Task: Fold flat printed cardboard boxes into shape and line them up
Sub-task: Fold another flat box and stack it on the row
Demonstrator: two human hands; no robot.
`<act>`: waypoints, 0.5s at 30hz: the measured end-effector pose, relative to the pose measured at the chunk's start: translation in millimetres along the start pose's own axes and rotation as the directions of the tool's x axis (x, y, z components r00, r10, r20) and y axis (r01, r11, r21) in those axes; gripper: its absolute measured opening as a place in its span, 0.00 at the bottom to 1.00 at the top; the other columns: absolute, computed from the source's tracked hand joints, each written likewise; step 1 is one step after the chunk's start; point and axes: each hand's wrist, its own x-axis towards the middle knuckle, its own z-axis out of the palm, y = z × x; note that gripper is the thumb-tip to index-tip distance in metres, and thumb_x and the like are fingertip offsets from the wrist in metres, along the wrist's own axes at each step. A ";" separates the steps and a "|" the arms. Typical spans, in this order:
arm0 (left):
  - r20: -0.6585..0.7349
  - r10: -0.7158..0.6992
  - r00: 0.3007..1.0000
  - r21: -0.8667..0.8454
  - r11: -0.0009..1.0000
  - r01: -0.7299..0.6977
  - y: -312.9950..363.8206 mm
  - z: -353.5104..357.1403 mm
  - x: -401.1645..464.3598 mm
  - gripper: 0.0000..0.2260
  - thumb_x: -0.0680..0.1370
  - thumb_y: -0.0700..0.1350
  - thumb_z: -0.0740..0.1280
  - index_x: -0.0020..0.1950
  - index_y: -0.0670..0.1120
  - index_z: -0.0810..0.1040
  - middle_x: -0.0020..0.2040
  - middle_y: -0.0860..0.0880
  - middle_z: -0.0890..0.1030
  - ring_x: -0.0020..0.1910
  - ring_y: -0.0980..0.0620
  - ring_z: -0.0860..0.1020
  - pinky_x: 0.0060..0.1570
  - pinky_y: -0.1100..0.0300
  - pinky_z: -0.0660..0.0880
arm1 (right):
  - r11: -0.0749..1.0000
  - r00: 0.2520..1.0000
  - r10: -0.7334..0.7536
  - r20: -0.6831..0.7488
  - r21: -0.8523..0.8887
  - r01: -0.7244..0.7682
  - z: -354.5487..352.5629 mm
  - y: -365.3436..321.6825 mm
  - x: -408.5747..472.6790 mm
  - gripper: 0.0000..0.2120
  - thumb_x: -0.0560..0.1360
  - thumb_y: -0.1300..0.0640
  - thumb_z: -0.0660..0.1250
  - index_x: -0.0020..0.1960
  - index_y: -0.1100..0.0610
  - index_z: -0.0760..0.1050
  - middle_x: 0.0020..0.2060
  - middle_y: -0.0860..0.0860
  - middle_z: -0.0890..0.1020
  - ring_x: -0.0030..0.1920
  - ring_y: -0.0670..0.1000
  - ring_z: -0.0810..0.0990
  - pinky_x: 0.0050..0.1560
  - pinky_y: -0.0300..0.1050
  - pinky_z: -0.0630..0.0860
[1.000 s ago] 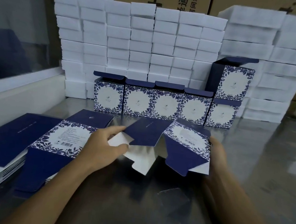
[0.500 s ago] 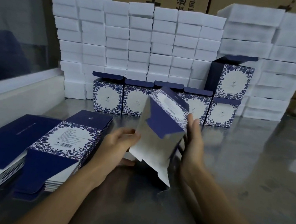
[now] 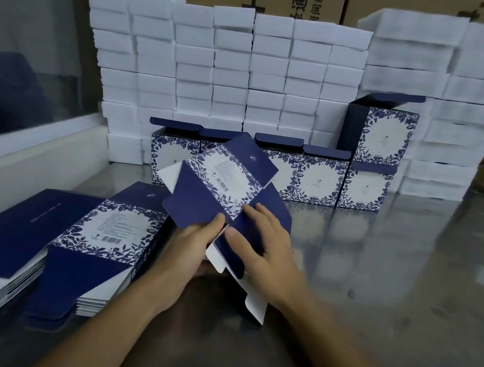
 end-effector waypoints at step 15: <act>-0.056 0.353 0.934 0.460 0.839 -0.289 -12.5 -7.0 4.5 0.06 0.80 0.45 0.67 0.46 0.54 0.81 0.40 0.55 0.84 0.40 0.57 0.83 0.40 0.62 0.78 | 0.852 0.868 0.031 -0.495 0.467 0.235 -26.3 2.3 9.2 0.30 0.78 0.42 0.55 0.77 0.53 0.62 0.71 0.40 0.68 0.65 0.25 0.64 0.61 0.21 0.60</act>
